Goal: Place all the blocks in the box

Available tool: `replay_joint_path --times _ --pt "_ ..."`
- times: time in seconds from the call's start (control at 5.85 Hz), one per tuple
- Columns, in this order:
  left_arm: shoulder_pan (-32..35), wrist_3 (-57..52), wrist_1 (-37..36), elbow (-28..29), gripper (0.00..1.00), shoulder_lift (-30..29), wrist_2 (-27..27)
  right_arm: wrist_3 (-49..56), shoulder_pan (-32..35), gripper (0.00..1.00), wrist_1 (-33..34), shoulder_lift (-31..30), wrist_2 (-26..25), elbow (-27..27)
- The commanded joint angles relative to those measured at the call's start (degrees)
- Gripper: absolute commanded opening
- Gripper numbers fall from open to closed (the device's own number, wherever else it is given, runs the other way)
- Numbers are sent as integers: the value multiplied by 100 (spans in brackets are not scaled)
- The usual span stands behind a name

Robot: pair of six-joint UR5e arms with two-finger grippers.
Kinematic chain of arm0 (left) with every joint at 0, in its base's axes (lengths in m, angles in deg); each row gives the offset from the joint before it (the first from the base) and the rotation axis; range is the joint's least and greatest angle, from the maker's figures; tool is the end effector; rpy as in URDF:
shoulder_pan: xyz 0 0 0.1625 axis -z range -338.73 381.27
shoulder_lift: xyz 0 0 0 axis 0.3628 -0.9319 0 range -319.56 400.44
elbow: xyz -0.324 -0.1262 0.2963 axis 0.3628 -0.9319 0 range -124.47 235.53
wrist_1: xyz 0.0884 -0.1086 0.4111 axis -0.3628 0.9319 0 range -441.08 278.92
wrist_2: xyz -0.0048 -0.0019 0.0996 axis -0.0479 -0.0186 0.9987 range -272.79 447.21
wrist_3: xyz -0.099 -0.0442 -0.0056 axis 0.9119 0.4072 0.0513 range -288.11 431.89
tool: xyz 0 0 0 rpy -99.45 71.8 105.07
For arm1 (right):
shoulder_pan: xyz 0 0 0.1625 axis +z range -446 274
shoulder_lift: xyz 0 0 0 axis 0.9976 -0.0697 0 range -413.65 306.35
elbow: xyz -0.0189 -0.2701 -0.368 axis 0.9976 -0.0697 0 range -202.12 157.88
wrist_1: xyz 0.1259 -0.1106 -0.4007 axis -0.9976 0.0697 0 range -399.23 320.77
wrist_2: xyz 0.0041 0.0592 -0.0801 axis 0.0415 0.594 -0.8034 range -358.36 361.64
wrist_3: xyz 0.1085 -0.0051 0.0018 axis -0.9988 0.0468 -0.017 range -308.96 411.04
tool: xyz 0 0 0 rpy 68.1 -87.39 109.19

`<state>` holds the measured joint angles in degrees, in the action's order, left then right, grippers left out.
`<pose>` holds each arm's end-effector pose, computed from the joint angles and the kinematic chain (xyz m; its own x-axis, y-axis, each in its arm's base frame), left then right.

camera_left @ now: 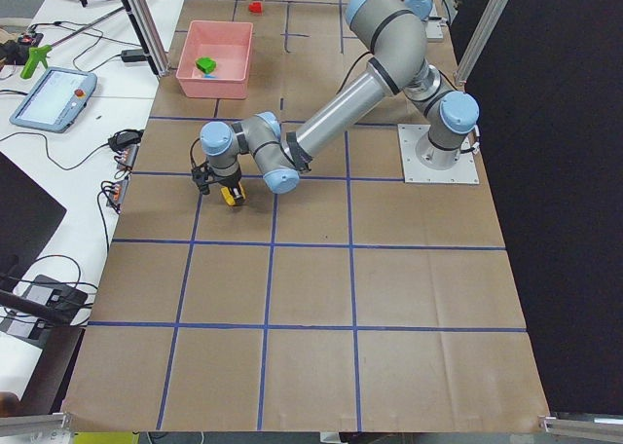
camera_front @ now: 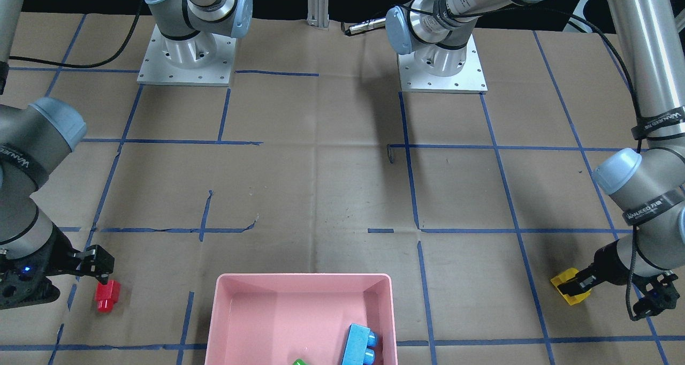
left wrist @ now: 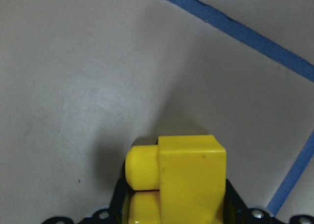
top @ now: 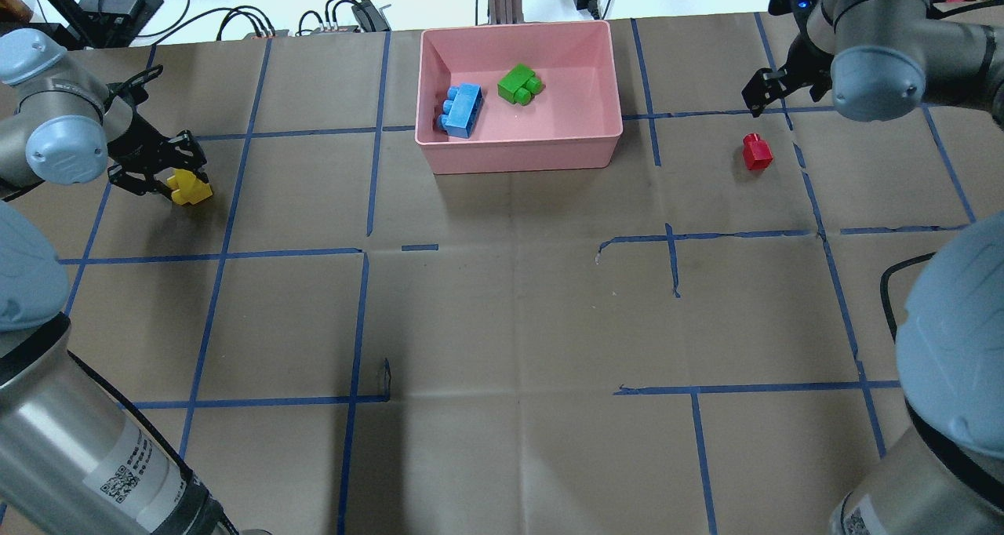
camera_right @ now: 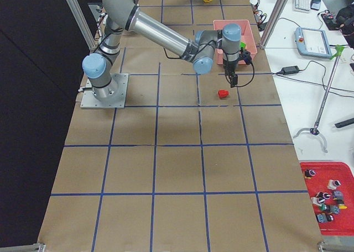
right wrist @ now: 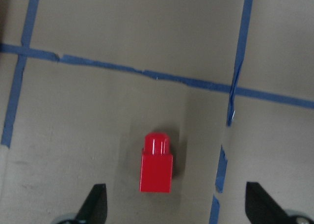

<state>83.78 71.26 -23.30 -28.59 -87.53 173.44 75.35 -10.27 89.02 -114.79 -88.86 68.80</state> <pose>0.2129 -0.7135 0.1950 -0.8902 -0.4508 0.0658 -0.4520 0.8920 -0.0031 -0.0428 -0.7051 0.2645 -0.9833 -0.1689 0.0684 -0.1766 0.9756 -0.1305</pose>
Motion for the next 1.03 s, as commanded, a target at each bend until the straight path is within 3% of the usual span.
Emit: replay_joint_path --times 0.0,0.17,0.51,0.85 --pt "68 -7 83 298 24 270 -53 -57 -93 100 51 487 32 215" --pt "225 -16 675 700 24 524 -88 -214 -67 100 33 620 23 180" --pt "1215 -7 1819 1719 24 781 -71 -233 -41 100 33 630 32 67" --pt "2235 36 1834 2127 24 537 -53 -259 82 100 33 674 41 -276"
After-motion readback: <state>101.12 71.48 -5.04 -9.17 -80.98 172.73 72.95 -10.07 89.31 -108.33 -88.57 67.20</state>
